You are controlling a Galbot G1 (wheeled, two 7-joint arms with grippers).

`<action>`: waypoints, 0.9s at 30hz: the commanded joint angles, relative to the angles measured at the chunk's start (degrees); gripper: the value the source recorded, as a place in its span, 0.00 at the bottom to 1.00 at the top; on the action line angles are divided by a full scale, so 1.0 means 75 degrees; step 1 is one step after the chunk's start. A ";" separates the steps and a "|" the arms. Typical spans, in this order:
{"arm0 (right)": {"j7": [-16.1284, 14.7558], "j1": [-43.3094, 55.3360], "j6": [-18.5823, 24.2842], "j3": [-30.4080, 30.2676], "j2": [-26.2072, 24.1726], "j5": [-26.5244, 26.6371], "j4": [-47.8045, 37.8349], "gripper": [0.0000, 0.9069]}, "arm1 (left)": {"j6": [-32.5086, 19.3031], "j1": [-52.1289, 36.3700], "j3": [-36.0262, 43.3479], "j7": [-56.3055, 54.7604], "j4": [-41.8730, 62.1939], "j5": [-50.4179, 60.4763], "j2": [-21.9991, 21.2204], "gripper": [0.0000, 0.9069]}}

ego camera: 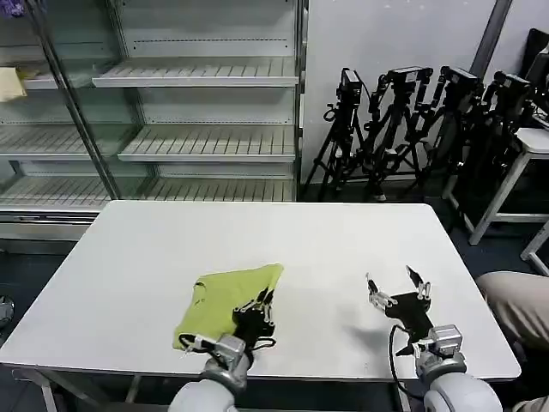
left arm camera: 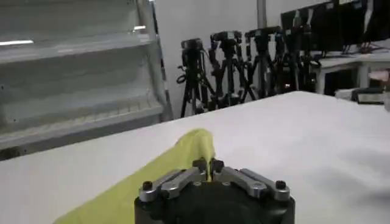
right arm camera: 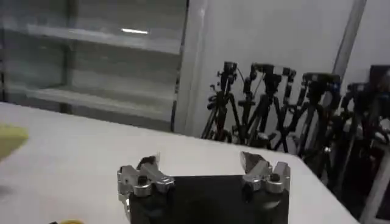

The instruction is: Fold and organize the clothes.

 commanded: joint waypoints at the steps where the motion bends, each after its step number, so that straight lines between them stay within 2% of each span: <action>1: -0.0036 0.0953 0.0079 0.0001 -0.0027 -0.0037 -0.0058 1.00 | 0.0106 -0.0459 0.1208 -0.0263 0.0459 0.0230 -0.0751 1.00; 5: -0.0034 0.1081 0.0076 -0.0014 0.0035 -0.0045 -0.0160 1.00 | -0.0094 -0.0312 0.1571 -0.0164 0.0062 0.0279 -0.0892 1.00; 9: -0.0066 0.1300 0.0064 -0.0014 0.0118 -0.0037 -0.0298 1.00 | -0.0758 -0.0551 0.1102 0.0108 0.0091 0.0240 -0.0881 1.00; 12: -0.0133 0.1424 0.0197 -0.0044 0.0177 0.0034 -0.0499 1.00 | -0.1216 -0.0642 0.0039 0.0525 0.0085 0.0458 -0.0624 1.00; 17: -0.0192 0.1550 0.0470 -0.0119 0.0237 0.0027 -0.0920 1.00 | -0.2567 -0.0473 -0.3128 0.1612 0.0515 0.0541 0.0219 1.00; 20: -0.0268 0.1602 0.0571 -0.0238 0.0286 -0.0007 -0.0991 1.00 | -0.3177 -0.0360 -0.4435 0.2011 0.1104 0.0378 0.0795 1.00; 23: -0.0293 0.1638 0.0632 -0.0392 0.0373 -0.0074 -0.1073 1.00 | -0.3350 -0.0168 -0.5148 0.2249 0.1439 -0.0080 0.1188 1.00; 27: -0.0412 0.1583 0.0915 -0.0526 0.0439 -0.0290 -0.1088 1.00 | -0.3388 0.0172 -0.5434 0.2324 0.1532 -0.0500 0.1376 1.00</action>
